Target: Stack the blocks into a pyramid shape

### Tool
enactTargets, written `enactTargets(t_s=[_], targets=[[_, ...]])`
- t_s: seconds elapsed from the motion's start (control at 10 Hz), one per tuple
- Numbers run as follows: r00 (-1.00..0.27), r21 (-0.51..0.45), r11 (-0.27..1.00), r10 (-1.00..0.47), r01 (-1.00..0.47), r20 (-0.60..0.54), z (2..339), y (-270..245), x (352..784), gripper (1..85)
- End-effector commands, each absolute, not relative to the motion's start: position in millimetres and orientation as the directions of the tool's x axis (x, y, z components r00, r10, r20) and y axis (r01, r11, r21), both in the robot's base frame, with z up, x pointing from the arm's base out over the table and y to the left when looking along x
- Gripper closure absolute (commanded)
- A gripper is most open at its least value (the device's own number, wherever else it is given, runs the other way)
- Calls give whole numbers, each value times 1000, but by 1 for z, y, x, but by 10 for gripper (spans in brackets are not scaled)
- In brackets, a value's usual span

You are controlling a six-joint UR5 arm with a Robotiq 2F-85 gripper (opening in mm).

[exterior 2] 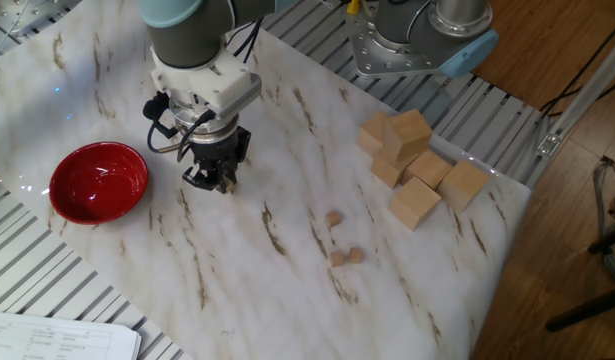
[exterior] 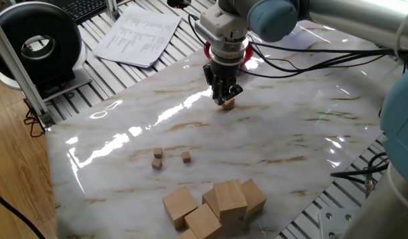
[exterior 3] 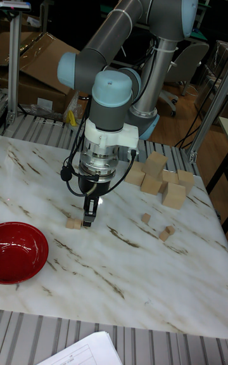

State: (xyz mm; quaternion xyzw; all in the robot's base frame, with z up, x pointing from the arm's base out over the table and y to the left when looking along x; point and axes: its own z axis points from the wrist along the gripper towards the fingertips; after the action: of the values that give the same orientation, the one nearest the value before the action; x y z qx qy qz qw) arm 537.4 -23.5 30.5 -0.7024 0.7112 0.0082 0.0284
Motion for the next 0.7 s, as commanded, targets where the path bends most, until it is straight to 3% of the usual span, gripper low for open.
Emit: enactTargets(t_s=[0.0, 0.6], targets=[[-22, -28, 24, -998, -999, -63, 31, -22, 537, 847], [-24, -25, 25, -998, -999, -62, 29, -21, 538, 847]])
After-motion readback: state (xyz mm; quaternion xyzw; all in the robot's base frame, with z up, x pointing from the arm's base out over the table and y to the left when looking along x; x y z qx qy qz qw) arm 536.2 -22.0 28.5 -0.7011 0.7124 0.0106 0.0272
